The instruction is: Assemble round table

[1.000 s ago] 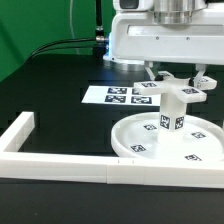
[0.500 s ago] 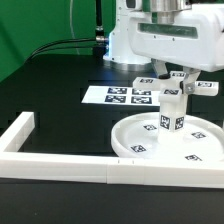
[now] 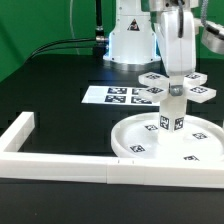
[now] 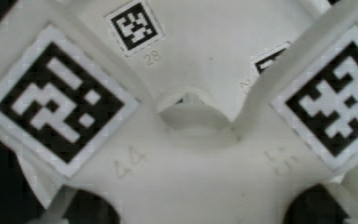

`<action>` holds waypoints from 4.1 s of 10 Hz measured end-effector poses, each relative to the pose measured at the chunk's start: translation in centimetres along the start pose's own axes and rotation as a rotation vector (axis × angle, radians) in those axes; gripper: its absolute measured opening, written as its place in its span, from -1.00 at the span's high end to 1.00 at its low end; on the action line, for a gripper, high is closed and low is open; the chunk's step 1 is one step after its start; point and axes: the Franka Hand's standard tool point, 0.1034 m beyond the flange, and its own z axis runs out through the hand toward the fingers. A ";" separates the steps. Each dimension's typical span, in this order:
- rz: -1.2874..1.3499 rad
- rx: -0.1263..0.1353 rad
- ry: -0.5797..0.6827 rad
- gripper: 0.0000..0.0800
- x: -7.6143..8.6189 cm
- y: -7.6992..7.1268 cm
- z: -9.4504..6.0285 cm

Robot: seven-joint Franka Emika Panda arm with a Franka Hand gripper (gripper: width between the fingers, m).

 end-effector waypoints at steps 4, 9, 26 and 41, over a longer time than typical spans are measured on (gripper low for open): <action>0.019 -0.001 -0.006 -0.58 -0.2 0.1 0.1; -0.124 -0.011 -0.033 -0.62 -1.1 0.1 -1.8; -1.843 -0.113 -0.068 -0.62 -1.7 -0.9 -2.5; -3.175 -0.303 -0.134 -0.62 -1.9 -0.9 -1.7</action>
Offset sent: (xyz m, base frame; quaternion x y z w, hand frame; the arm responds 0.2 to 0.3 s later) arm 0.0000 0.0000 0.0000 0.0000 0.0000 0.0000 1.0000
